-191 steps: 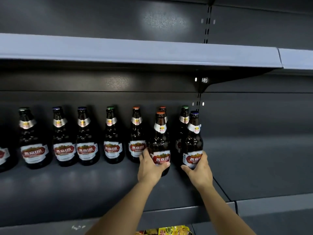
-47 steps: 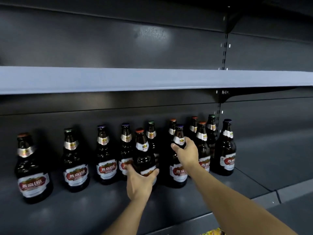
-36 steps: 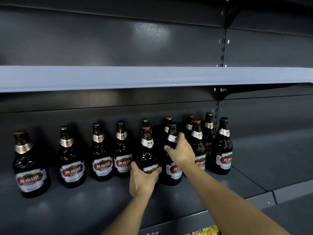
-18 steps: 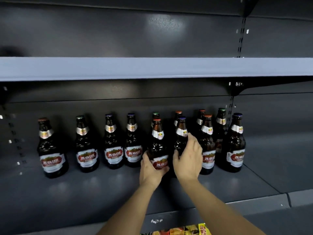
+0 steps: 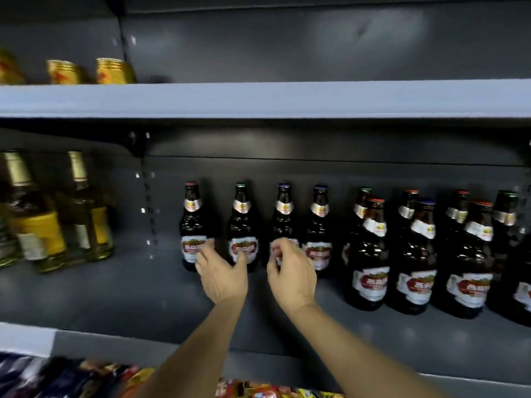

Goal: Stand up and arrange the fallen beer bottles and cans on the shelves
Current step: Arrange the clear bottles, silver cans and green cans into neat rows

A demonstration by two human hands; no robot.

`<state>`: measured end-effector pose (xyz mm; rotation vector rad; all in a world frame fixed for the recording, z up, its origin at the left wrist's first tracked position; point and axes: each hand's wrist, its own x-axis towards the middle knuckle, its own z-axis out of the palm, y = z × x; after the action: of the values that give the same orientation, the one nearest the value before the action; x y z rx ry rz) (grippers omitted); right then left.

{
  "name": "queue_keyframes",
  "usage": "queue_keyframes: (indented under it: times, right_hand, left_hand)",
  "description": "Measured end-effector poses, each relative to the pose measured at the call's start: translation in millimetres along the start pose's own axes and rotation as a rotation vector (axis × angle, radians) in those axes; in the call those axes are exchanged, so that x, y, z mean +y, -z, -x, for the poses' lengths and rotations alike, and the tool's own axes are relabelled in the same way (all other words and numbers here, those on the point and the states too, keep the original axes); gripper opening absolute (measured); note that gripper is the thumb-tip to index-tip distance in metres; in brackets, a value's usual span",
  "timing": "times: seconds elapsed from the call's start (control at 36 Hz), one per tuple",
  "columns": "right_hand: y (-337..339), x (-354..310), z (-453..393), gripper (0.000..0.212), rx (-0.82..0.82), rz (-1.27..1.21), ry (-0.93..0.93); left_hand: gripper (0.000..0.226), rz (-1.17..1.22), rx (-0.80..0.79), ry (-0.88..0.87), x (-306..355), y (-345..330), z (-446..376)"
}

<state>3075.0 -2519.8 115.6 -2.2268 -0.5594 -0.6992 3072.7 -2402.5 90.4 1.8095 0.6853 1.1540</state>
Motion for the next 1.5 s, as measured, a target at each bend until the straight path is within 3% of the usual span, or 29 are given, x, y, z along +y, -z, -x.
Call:
queue_keyframes:
  times: [0.14, 0.31, 0.47, 0.61, 0.78, 0.94, 1.25, 1.5]
  right_hand:
    - [-52, -45, -32, 0.055, -0.109, -0.052, -0.146]
    - [-95, -62, -72, 0.067, 0.051, -0.059, -0.318]
    - [-117, -61, -82, 0.091, 0.002, 0.100, -0.471]
    - [-114, -65, -88, 0.089, -0.005, 0.270, -0.480]
    - [-115, -73, -79, 0.079, 0.004, 0.061, -0.491]
    - [-89, -67, -46, 0.081, 0.062, 0.047, -0.412]
    - [4, -22, -13, 0.081, 0.129, 0.137, -0.475]
    - [34, 7, -8, 0.076, 0.134, 0.100, -0.539]
  left_hand:
    - [0.080, -0.044, -0.031, 0.086, -40, 24, -61]
    - [0.107, 0.028, -0.310, 0.152, -72, 27, -113]
    - [0.105, 0.112, -0.464, 0.196, -97, 5, -140]
    - [0.089, 0.023, -0.483, 0.176, -103, -1, -147]
    - [0.080, -0.088, -0.411, 0.110, -97, 10, -134]
    - [0.071, -0.084, -0.428, 0.085, -82, 25, -111]
    - [0.080, 0.085, -0.514, 0.085, -26, 19, -40]
    - [0.086, 0.094, -0.651, 0.067, -14, -3, 6]
